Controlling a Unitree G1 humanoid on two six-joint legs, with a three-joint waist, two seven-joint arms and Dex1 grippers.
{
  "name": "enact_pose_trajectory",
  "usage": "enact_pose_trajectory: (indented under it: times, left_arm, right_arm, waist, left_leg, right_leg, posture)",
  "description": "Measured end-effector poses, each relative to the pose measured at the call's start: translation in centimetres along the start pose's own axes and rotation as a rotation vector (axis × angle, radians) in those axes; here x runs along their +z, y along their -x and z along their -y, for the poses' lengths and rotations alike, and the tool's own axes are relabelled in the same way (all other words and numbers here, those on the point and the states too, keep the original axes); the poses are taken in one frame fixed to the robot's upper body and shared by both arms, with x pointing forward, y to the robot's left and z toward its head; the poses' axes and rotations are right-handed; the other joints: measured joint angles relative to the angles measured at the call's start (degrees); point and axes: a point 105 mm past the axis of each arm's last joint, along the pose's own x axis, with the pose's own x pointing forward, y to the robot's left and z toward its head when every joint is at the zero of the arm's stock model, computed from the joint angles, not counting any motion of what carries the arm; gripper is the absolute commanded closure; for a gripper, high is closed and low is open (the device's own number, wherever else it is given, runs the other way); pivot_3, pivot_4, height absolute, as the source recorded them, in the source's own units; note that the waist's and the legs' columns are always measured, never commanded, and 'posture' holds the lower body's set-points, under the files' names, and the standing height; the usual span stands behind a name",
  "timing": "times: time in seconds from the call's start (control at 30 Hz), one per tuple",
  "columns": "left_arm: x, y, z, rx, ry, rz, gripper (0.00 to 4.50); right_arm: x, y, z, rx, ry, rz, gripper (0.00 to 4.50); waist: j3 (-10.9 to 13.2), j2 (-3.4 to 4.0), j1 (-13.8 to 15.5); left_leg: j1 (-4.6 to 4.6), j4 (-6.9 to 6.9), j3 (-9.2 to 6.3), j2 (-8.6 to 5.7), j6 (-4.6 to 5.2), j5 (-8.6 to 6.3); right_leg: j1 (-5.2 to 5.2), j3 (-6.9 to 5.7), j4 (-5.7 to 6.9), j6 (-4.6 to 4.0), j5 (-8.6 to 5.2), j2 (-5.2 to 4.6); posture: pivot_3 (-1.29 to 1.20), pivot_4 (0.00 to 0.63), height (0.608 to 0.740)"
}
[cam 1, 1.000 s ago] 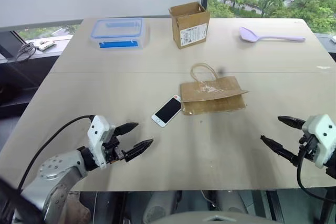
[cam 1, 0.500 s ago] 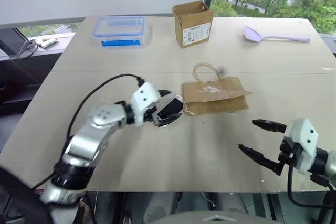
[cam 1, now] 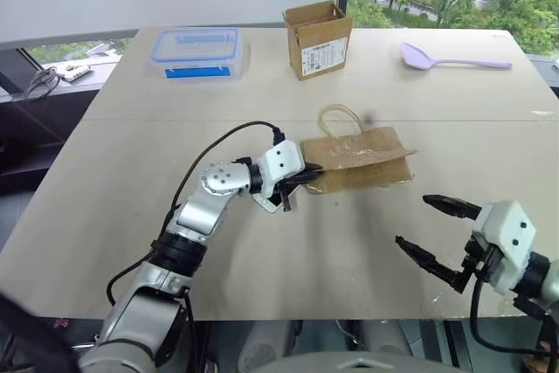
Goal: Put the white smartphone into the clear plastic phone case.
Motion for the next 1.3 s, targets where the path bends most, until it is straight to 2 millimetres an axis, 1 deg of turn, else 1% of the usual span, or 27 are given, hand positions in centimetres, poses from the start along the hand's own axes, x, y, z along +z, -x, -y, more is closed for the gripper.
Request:
enact_pose_trajectory:
  times: [0.1,0.13,0.17,0.2,0.23,0.3,0.33,0.37,0.4,0.5,0.57,0.63,0.7,0.8,0.83,0.87,0.9,0.93,0.97,1.0,1.03,1.07,1.1,1.13,1.17,1.23,1.3]
  left_arm:
    - [0.1,0.1,-0.5,0.039,-0.002,0.015,4.46]
    - [0.2,0.5,-1.2,0.083,0.008,0.025,4.46]
    - [0.3,1.5,-2.4,0.157,0.022,0.041,4.46]
    - [0.3,2.1,-2.9,0.19,0.03,0.045,4.46]
    - [0.0,3.4,-3.6,0.25,0.058,0.055,4.46]
    - [-1.4,6.6,-4.7,0.373,0.12,0.03,4.46]
    - [-2.8,9.4,-5.4,0.464,0.154,-0.02,4.46]
    - [-3.4,10.9,-5.8,0.511,0.166,-0.046,4.46]
    - [-4.0,13.0,-6.3,0.577,0.178,-0.071,4.46]
    - [-5.3,17.4,-7.1,0.727,0.195,-0.135,4.46]
    - [-6.8,20.3,-7.3,0.825,0.207,-0.209,4.46]
    - [-7.7,22.0,-7.3,0.896,0.215,-0.264,4.46]
    - [-8.3,23.0,-7.0,0.922,0.205,-0.317,4.46]
    - [-8.7,23.3,-6.7,0.933,0.208,-0.349,4.46]
    - [-8.8,23.2,-6.4,0.928,0.223,-0.35,3.95]
    - [-8.6,23.0,-6.1,0.919,0.252,-0.324,3.64]
    - [-8.3,22.6,-5.9,0.905,0.275,-0.295,3.22]
    - [-7.7,22.2,-5.6,0.886,0.309,-0.248,2.85]
    - [-6.7,21.3,-5.2,0.845,0.344,-0.186,2.32]
    - [-6.1,20.8,-4.9,0.816,0.362,-0.156,2.03]
    - [-5.3,20.0,-4.3,0.765,0.395,-0.121,1.48]
    - [-4.5,19.1,-3.5,0.708,0.417,-0.093,1.2]
    - [-3.0,17.2,-2.1,0.591,0.458,-0.051,0.67]
    - [-2.5,16.4,-1.6,0.546,0.468,-0.038,0.39]
    - [-1.8,15.2,-0.8,0.477,0.505,-0.029,0.06]
    - [-0.9,12.9,0.9,0.339,0.564,-0.055,0.06]
    - [-0.7,11.0,2.0,0.251,0.602,-0.125,0.06]
  right_arm:
    - [0.4,-0.3,0.2,-0.007,0.006,0.014,0.0]
    - [0.6,-0.4,0.3,-0.006,0.009,0.024,0.0]
    - [0.9,-0.6,0.2,-0.001,0.008,0.036,0.0]
    - [0.9,-0.6,0.2,0.001,0.007,0.04,0.0]
    - [1.1,-0.7,0.2,0.006,0.007,0.051,0.0]
    - [1.4,-0.9,0.2,0.012,0.004,0.069,0.0]
    - [1.8,-1.0,0.2,0.015,0.003,0.093,0.0]
    - [2.0,-1.1,0.2,0.017,0.002,0.106,0.0]
    - [2.2,-1.3,0.2,0.028,-0.002,0.124,0.0]
    - [3.1,-2.2,-0.1,0.078,0.0,0.189,0.0]
    - [3.7,-2.8,-0.2,0.107,-0.009,0.227,0.0]
    - [4.1,-3.2,-0.4,0.131,-0.012,0.256,0.0]
    - [4.8,-3.6,-0.5,0.167,-0.005,0.291,0.0]
    - [5.4,-3.7,-0.8,0.2,0.004,0.329,0.0]
    - [5.7,-3.7,-0.8,0.207,0.006,0.349,0.0]
    - [6.0,-3.7,-0.9,0.213,0.009,0.361,0.0]
    - [6.1,-3.7,-0.9,0.216,0.01,0.367,0.0]
    - [6.3,-3.7,-0.9,0.22,0.012,0.375,0.0]
    - [6.4,-3.7,-0.9,0.222,0.015,0.381,0.0]
    - [6.5,-3.7,-0.9,0.222,0.016,0.382,0.0]
    - [6.5,-3.8,-0.9,0.223,0.016,0.382,0.0]
    - [6.5,-3.8,-0.9,0.224,0.017,0.377,0.0]
    - [6.4,-3.8,-0.9,0.224,0.019,0.368,0.0]
    - [6.3,-3.8,-0.9,0.225,0.021,0.364,0.0]
    - [6.2,-3.7,-0.9,0.226,0.023,0.354,0.0]
    - [5.6,-3.7,-0.9,0.229,0.027,0.311,0.0]
    - [5.1,-3.6,-0.9,0.227,0.027,0.285,0.0]
  waist:
    - [0.0,0.0,-0.1]
    - [0.0,0.0,-0.1]
    - [0.0,0.0,-0.2]
    - [0.0,0.0,-0.2]
    - [0.0,0.01,-0.4]
    - [0.0,0.02,-0.9]
    - [0.0,0.01,-1.3]
    - [0.0,0.01,-1.3]
    - [0.0,0.02,-1.3]
    - [0.0,0.0,-1.1]
    - [0.0,0.0,-0.9]
    - [0.0,-0.01,-0.5]
    - [0.0,-0.03,-0.1]
    - [0.0,-0.04,0.2]
    - [0.0,-0.04,0.1]
    - [0.0,-0.03,-0.1]
    - [0.0,-0.04,-0.1]
    - [0.0,-0.04,-0.1]
    - [0.0,-0.04,-0.1]
    - [0.0,-0.04,-0.1]
    - [0.0,-0.04,-0.2]
    - [0.0,-0.03,-0.2]
    - [0.0,-0.02,-0.1]
    - [0.0,-0.02,0.0]
    - [0.0,-0.02,0.0]
    - [0.0,-0.02,0.0]
    - [0.0,-0.02,-0.1]
  left_leg:
    - [0.0,0.02,0.0,-0.01,0.0,0.0]
    - [0.0,0.02,0.0,0.0,0.0,0.0]
    - [0.01,0.01,-0.03,0.0,0.0,0.0]
    - [0.01,0.01,-0.05,0.01,0.0,0.0]
    - [0.03,0.01,-0.04,0.03,0.0,0.0]
    - [0.05,0.0,-0.05,0.05,0.0,0.0]
    - [0.05,0.0,-0.07,0.06,0.0,0.0]
    - [0.05,0.0,-0.08,0.06,0.0,0.0]
    - [0.04,0.0,-0.09,0.04,0.0,0.0]
    - [0.05,0.06,-0.09,-0.01,0.01,0.0]
    - [0.06,0.09,-0.12,-0.03,0.01,0.0]
    - [0.04,0.1,-0.14,-0.03,0.01,0.0]
    - [0.03,0.1,-0.17,-0.02,0.0,0.0]
    - [0.0,0.1,-0.23,-0.03,-0.01,-0.01]
    - [0.0,0.1,-0.22,-0.03,-0.01,-0.01]
    - [0.01,0.1,-0.21,-0.02,-0.01,-0.01]
    - [0.01,0.1,-0.21,-0.02,-0.01,-0.01]
    - [0.01,0.1,-0.21,-0.01,-0.01,-0.01]
    - [0.01,0.1,-0.21,0.0,-0.01,-0.01]
    - [0.0,0.09,-0.22,0.01,-0.01,-0.01]
    - [0.0,0.09,-0.22,0.01,-0.01,-0.01]
    - [0.01,0.08,-0.2,0.02,-0.01,-0.01]
    - [0.0,0.09,-0.2,0.01,-0.01,-0.01]
    - [0.01,0.09,-0.2,0.01,-0.01,-0.01]
    - [0.01,0.09,-0.22,0.01,-0.01,-0.01]
    - [0.03,0.1,-0.21,0.0,-0.01,-0.01]
    - [0.04,0.12,-0.17,-0.01,0.0,0.0]
  right_leg:
    - [0.0,0.01,0.01,0.02,0.01,0.0]
    - [-0.01,0.01,0.03,0.02,0.01,0.0]
    - [-0.01,0.0,0.04,0.02,0.01,0.01]
    - [-0.01,-0.01,0.06,0.02,0.01,0.01]
    - [-0.02,0.02,0.06,0.01,0.01,0.0]
    - [-0.04,0.04,0.09,0.01,0.01,-0.01]
    - [-0.04,0.02,0.1,0.01,0.01,0.0]
    - [-0.04,0.01,0.11,0.01,0.01,0.0]
    - [-0.03,-0.04,0.11,0.01,0.01,0.03]
    - [-0.01,-0.04,0.11,0.01,0.01,0.0]
    - [0.0,-0.07,0.11,0.02,0.02,-0.01]
    - [-0.01,-0.08,0.11,0.01,0.03,-0.01]
    - [-0.01,-0.12,0.11,0.01,0.03,-0.04]
    - [-0.01,-0.15,0.1,0.01,0.03,-0.08]
    - [-0.02,-0.13,0.1,0.0,0.03,-0.15]
    - [-0.02,-0.1,0.11,0.0,0.03,-0.19]
    - [-0.03,-0.09,0.11,0.0,0.03,-0.2]
    - [-0.03,-0.09,0.1,0.0,0.03,-0.2]
    - [-0.02,-0.1,0.11,0.0,0.03,-0.21]
    - [-0.03,-0.09,0.11,-0.01,0.04,-0.21]
    - [-0.03,-0.07,0.11,-0.01,0.03,-0.2]
    - [-0.03,-0.02,0.11,-0.01,0.03,-0.21]
    - [-0.03,0.07,0.11,-0.01,0.03,-0.21]
    - [-0.02,0.1,0.11,-0.01,0.03,-0.2]
    - [-0.02,0.1,0.11,-0.01,0.03,-0.17]
    - [-0.01,0.08,0.14,-0.01,0.03,-0.07]
    - [0.01,-0.04,0.27,-0.01,0.03,-0.02]
  posture:
    - [0.0,0.15,0.74]
    - [0.0,0.15,0.74]
    - [0.0,0.15,0.74]
    - [0.0,0.15,0.74]
    - [0.0,0.15,0.74]
    - [0.0,0.15,0.74]
    - [0.0,0.15,0.74]
    - [0.0,0.15,0.74]
    - [0.0,0.15,0.74]
    - [0.0,0.15,0.74]
    - [0.0,0.15,0.74]
    - [0.0,0.15,0.74]
    - [0.0,0.15,0.74]
    - [0.0,0.15,0.74]
    - [0.0,0.15,0.74]
    - [0.0,0.15,0.74]
    - [0.0,0.15,0.74]
    - [0.0,0.15,0.74]
    - [0.0,0.15,0.74]
    - [0.0,0.15,0.74]
    - [0.0,0.15,0.74]
    - [0.0,0.15,0.74]
    - [0.0,0.15,0.74]
    - [0.0,0.15,0.74]
    - [0.0,0.15,0.74]
    - [0.0,0.15,0.74]
    - [0.0,0.15,0.74]
